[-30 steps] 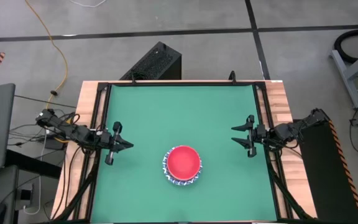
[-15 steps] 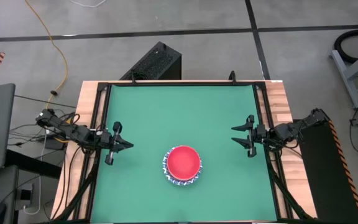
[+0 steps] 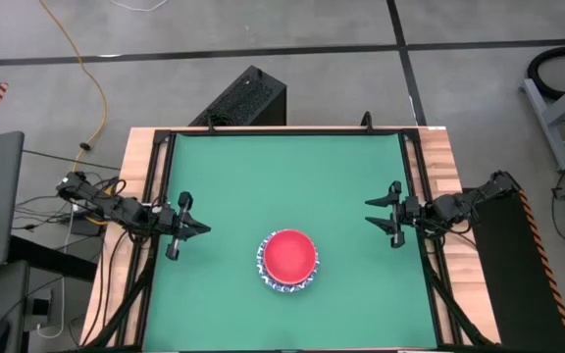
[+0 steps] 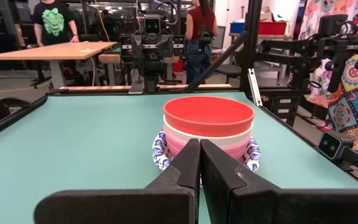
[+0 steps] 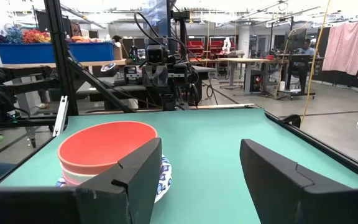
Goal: Nest bowls inside each other
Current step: Return to Home Position
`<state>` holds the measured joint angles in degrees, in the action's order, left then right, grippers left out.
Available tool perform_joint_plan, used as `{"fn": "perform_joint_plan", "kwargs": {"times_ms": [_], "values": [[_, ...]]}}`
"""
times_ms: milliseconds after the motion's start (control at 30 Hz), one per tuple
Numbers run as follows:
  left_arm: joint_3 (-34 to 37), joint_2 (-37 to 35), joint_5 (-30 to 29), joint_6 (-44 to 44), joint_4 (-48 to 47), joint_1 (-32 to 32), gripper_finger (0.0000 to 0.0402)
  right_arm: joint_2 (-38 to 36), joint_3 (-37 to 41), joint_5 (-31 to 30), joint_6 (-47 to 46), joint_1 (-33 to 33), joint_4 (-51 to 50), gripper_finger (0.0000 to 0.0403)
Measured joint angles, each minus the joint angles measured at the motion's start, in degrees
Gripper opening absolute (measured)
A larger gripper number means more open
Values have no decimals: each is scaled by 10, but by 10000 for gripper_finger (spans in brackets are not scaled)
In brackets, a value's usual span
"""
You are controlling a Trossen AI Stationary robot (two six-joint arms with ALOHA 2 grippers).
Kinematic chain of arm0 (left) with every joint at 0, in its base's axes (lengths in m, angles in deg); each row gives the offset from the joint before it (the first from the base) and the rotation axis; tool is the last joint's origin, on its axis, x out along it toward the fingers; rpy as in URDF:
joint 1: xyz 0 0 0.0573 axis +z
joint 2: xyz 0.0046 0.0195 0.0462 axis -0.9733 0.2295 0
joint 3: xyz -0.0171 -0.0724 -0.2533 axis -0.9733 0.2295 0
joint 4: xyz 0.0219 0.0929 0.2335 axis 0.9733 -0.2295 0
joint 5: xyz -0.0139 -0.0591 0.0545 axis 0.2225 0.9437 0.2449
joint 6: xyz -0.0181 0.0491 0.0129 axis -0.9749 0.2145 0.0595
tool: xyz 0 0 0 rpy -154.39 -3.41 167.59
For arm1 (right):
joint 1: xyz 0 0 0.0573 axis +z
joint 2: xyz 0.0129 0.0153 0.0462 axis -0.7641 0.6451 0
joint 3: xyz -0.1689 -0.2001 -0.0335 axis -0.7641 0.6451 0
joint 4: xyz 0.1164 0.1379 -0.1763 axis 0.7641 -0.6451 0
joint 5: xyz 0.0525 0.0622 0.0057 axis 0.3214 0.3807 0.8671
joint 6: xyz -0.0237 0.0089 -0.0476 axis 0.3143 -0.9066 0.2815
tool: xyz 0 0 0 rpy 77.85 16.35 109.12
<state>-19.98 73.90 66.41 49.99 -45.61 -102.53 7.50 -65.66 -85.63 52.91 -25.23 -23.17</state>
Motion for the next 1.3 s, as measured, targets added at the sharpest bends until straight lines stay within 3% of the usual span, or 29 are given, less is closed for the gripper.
{"fn": "perform_joint_plan", "kwargs": {"times_ms": [1300], "values": [[0,31,2,0,0,-2,0,0,0,0,0,0,1,239]]}}
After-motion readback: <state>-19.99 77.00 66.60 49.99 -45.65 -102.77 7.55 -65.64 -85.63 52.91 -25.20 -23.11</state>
